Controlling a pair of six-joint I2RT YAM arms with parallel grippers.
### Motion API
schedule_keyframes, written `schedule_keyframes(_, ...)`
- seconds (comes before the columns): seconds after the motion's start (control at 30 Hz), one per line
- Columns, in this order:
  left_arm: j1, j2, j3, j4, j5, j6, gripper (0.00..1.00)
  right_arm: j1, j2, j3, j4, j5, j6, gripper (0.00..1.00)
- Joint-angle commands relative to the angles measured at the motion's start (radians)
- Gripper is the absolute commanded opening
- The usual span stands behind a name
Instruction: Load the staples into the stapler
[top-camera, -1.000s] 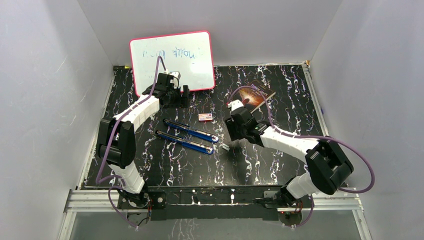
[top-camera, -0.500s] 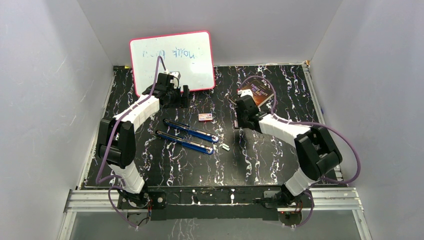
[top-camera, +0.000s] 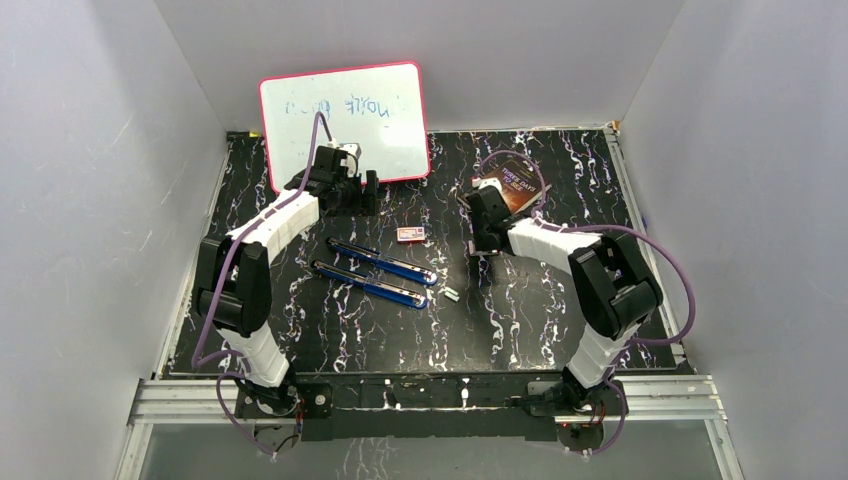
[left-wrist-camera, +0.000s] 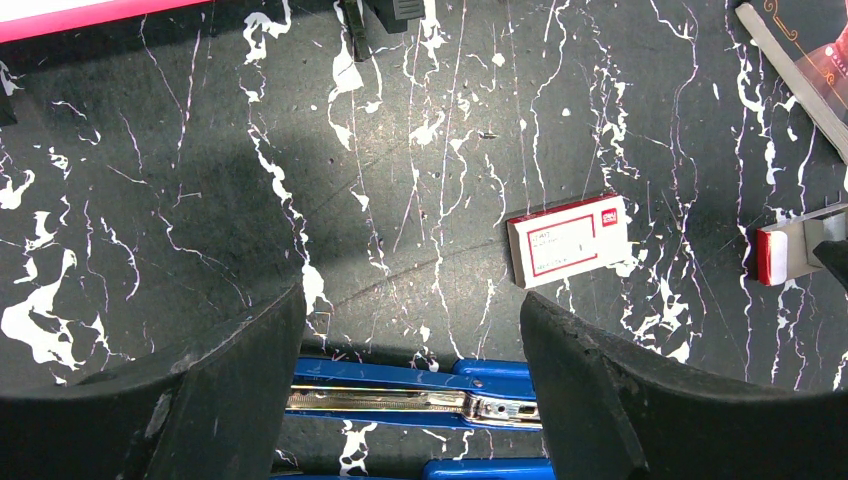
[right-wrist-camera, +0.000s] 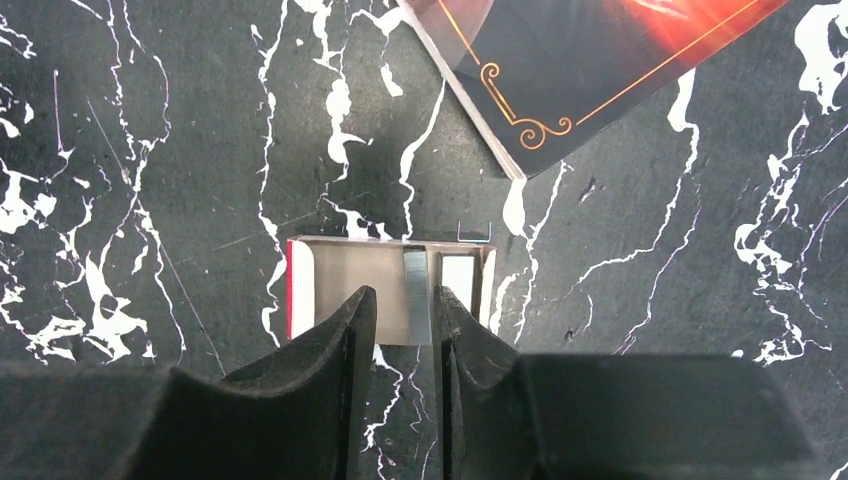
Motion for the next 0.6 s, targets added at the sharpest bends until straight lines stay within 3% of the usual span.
schedule_keyframes(0.0, 0.006, -0.061, 0.001, -0.015, 0.003, 0.012, 0.77, -0.012, 0.005, 0.055, 0.007, 0.008, -0.002, 0.35)
schedule_keyframes(0.37, 0.007, -0.058, 0.001, -0.014, 0.000, 0.012, 0.77, -0.017, 0.067, 0.063, -0.011, -0.003, -0.002, 0.33)
schedule_keyframes(0.57, 0.006, -0.058, 0.002, -0.014, 0.001, 0.012, 0.77, -0.017, 0.071, 0.064, -0.014, -0.006, -0.001, 0.27)
